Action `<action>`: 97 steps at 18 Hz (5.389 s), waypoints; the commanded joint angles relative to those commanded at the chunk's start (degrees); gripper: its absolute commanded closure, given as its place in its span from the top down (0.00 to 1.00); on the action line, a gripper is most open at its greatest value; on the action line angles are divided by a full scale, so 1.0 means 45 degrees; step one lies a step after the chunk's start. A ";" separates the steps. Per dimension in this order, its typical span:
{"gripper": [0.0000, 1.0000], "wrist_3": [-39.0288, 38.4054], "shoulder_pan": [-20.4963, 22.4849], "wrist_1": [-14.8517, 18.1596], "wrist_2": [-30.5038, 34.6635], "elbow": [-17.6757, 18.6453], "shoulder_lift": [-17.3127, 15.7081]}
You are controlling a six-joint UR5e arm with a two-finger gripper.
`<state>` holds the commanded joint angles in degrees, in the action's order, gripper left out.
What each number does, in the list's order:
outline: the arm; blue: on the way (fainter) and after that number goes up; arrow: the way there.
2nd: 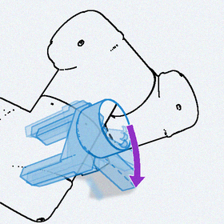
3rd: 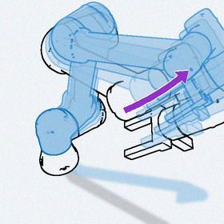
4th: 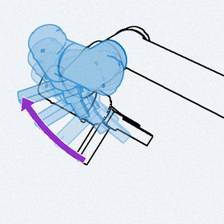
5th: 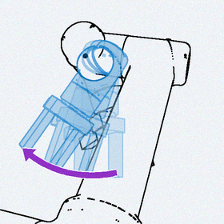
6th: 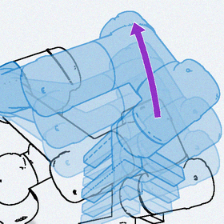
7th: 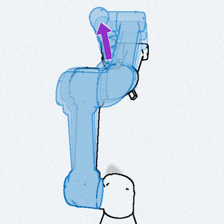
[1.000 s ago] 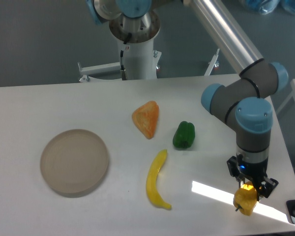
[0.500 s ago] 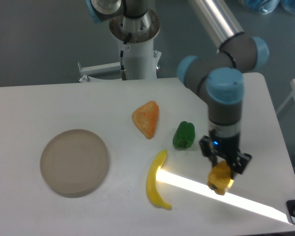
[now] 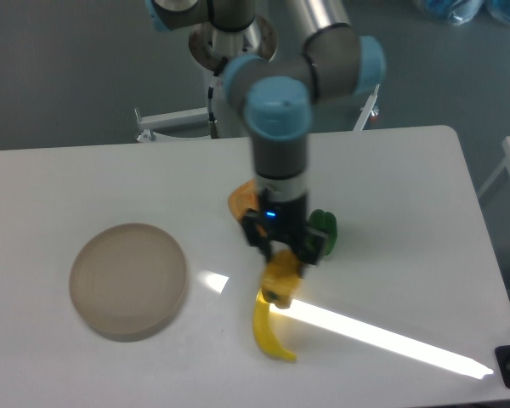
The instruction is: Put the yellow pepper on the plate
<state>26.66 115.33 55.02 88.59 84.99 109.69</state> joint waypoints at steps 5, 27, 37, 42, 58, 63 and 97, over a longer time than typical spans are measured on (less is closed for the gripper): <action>0.45 -0.2134 -0.1251 -0.0058 -0.0058 0.0390 0.0077; 0.46 -0.0339 -0.2835 -0.0800 0.0098 0.1172 0.1620; 0.46 -0.0398 -0.2875 -0.0781 0.0098 0.1309 0.1679; 0.46 -0.0398 -0.2875 -0.0781 0.0098 0.1309 0.1660; 1.00 -0.0534 -0.2836 -0.0762 0.0039 0.1173 0.1485; 1.00 -0.0457 -0.2369 -0.0723 0.0019 0.1192 0.0607; 1.00 0.9895 0.5036 -0.0527 0.1738 -0.0078 0.0390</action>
<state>71.19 137.99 52.65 96.42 84.64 111.45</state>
